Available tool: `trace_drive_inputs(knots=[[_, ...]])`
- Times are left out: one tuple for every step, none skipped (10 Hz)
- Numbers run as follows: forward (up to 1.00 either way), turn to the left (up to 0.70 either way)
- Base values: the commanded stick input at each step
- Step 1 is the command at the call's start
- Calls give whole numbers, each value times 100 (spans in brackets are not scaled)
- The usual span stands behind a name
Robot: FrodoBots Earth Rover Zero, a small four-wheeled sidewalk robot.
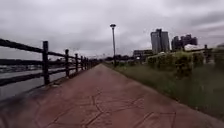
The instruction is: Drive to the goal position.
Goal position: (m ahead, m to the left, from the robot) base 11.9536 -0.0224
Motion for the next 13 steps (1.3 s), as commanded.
trace_drive_inputs(knots=[[100,0],[100,0],[100,0],[100,0],[100,0],[100,0],[100,0],[100,0],[100,0],[100,0],[100,0],[100,0],[100,0]])
